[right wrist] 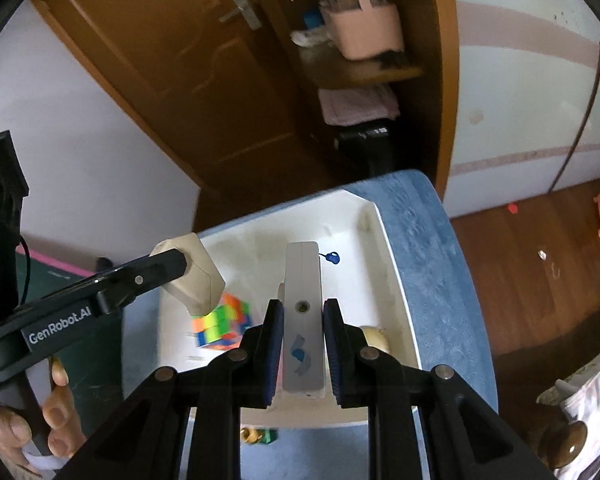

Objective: Organize rigid objects
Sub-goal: 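Carry the beige block and white toy into the tray and open both tools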

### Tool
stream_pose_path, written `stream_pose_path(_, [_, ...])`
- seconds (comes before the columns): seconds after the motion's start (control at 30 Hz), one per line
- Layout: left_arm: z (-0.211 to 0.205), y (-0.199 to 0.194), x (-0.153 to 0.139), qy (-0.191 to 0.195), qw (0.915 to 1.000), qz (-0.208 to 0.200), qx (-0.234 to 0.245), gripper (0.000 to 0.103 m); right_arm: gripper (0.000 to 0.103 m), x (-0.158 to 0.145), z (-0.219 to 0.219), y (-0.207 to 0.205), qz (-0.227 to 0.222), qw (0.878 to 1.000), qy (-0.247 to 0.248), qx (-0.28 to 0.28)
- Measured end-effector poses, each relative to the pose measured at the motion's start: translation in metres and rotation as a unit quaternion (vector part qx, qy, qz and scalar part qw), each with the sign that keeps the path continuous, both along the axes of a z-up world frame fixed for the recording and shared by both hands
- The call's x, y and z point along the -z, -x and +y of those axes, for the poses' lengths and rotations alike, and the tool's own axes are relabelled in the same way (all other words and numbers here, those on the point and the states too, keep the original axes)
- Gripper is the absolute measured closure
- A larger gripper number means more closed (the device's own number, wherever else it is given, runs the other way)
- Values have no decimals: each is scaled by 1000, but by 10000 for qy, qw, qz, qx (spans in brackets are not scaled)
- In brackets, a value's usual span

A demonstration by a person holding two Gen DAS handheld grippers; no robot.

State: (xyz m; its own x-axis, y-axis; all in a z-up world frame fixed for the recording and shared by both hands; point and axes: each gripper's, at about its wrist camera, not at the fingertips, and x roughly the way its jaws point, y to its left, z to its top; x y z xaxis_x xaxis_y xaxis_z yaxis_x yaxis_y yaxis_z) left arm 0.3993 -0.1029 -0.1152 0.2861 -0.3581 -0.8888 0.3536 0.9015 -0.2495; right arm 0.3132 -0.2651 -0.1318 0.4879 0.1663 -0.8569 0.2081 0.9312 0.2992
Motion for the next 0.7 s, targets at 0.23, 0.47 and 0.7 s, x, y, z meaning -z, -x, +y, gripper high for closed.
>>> stream_pose_path(0.23, [-10,-21,51,-319,9988,358,-61,74,83,48,-4,-22,253,9993,161,238])
stream_pose_path(0.47, [-14,-27,72,-685,9971,342,27,74,82,73,3,-41,348,9982,403,267])
stream_pose_path(0.7, [-18,-27,74,-1189,9924,236,206,57,78,81,12,-44,455,9981,388,138])
